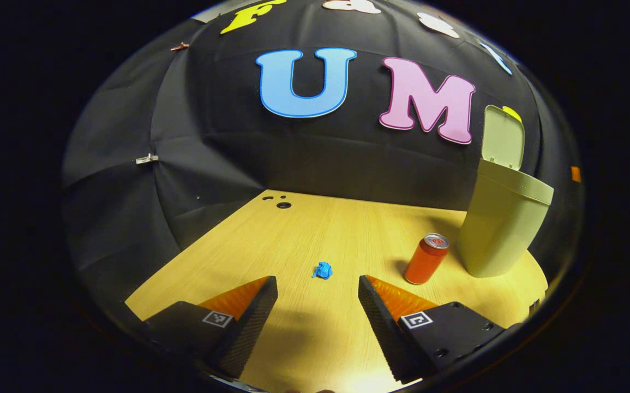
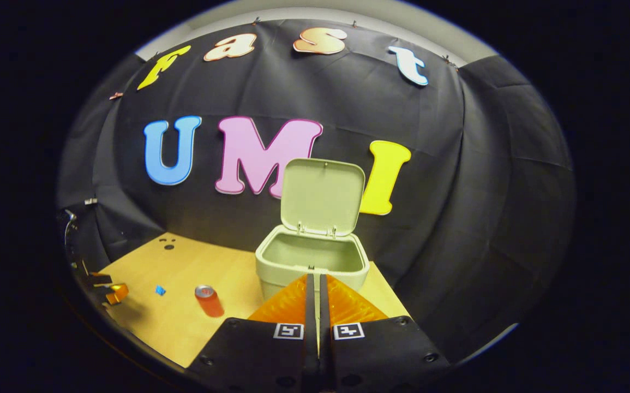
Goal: Press the lid of the desktop garbage bin to open it, pick up the crumpled paper on the desktop and throw it into the bin, then pick up the pop can on the desktop and drop it into the bin, and finally close the garbage bin lid.
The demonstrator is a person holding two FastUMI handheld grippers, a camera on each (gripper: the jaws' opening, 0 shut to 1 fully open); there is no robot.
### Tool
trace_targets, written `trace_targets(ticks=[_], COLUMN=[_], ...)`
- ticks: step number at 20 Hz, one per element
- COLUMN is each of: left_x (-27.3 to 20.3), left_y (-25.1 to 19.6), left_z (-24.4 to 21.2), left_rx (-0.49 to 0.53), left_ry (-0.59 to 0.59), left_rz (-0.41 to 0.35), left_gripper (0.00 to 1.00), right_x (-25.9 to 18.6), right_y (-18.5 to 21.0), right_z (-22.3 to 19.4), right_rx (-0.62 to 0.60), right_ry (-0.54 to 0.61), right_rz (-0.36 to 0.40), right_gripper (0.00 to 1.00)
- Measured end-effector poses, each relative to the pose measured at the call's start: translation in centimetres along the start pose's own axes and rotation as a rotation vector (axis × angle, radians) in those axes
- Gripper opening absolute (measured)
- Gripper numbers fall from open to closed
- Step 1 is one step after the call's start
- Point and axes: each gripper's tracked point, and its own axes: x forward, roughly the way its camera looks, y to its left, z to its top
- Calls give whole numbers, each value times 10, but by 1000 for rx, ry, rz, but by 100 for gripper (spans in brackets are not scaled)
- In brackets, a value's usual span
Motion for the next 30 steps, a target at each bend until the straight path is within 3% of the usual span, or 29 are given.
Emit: trace_targets(ticks=[6,8,15,19,30], left_x=[48,67,126,153,192], left_y=[-4,-8,-16,-14,-20], left_z=[-7,-9,-31,-43,-73], left_rx=[-5,6,5,11,81], left_ry=[44,59,144,185,276], left_rz=[-1,-11,-8,2,-20], left_gripper=[96,96,96,96,97], right_x=[-21,-28,-58,-75,-97], right_y=[-8,-9,-2,-7,3], right_z=[-31,-44,-111,-128,-171], right_rx=[32,59,188,201,230], right_ry=[89,130,310,354,481], right_rz=[-52,-64,-87,-132,-162], right_gripper=[5,11,80,100,100])
